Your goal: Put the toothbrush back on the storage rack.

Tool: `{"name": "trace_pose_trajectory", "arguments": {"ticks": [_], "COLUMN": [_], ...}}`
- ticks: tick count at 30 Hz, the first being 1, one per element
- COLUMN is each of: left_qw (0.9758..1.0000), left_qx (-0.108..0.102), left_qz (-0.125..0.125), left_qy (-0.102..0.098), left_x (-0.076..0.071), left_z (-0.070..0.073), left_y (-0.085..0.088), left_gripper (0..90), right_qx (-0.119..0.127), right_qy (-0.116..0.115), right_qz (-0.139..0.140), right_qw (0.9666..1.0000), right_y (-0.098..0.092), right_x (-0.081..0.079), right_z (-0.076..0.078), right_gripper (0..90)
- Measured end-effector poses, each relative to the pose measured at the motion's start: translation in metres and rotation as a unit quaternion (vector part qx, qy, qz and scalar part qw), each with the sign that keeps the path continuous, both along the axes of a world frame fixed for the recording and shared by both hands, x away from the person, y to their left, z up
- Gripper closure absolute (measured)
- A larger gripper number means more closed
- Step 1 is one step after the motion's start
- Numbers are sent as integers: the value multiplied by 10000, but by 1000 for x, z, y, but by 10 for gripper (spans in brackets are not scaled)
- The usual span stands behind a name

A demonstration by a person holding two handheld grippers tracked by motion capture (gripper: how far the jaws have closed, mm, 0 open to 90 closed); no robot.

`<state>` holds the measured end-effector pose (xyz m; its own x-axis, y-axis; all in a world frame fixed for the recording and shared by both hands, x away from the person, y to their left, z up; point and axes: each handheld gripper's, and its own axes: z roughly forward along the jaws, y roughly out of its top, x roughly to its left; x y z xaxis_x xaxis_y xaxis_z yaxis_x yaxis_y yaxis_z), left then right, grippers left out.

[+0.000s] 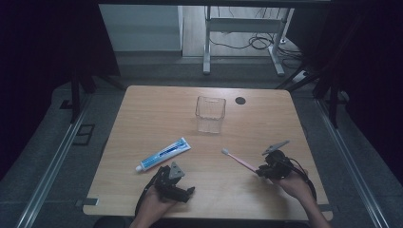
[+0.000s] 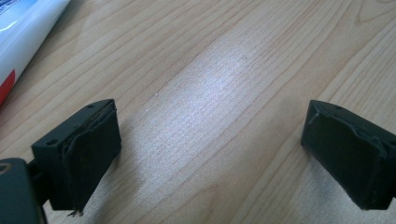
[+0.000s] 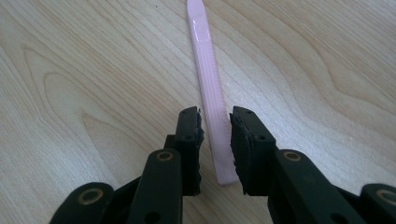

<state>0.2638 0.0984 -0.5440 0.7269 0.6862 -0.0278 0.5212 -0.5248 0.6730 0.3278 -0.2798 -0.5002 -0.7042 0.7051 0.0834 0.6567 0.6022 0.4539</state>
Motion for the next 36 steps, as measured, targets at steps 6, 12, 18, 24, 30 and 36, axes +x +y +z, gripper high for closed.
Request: {"name": "trace_pose_trajectory", "arguments": {"ticks": [6, 12, 18, 24, 30, 36], "left_qw": [10000, 10000, 10000, 10000, 10000, 10000], "left_qx": [0, 4, 14, 15, 14, 15], "left_qz": [2, -7, -10, -10, -10, -11], "left_qy": [3, -6, 0, 0, -1, -1], "left_x": [0, 0, 0, 0, 0, 0], "left_z": [0, 0, 0, 0, 0, 0], "left_y": [0, 0, 0, 0, 0, 0], "left_gripper": [47, 47, 47, 47, 47, 47], "right_qx": [-204, -385, -581, -745, -950, -1176], "right_qy": [98, 213, 306, 414, 546, 639], "right_qz": [171, 297, 425, 513, 605, 662], "right_qw": [9996, 9986, 9969, 9950, 9921, 9888], "right_y": [11, 22, 32, 42, 52, 62], "right_x": [7, 15, 23, 30, 38, 45], "right_z": [3, 5, 6, 8, 8, 8], "right_gripper": [714, 706, 712, 723, 729, 737]}}
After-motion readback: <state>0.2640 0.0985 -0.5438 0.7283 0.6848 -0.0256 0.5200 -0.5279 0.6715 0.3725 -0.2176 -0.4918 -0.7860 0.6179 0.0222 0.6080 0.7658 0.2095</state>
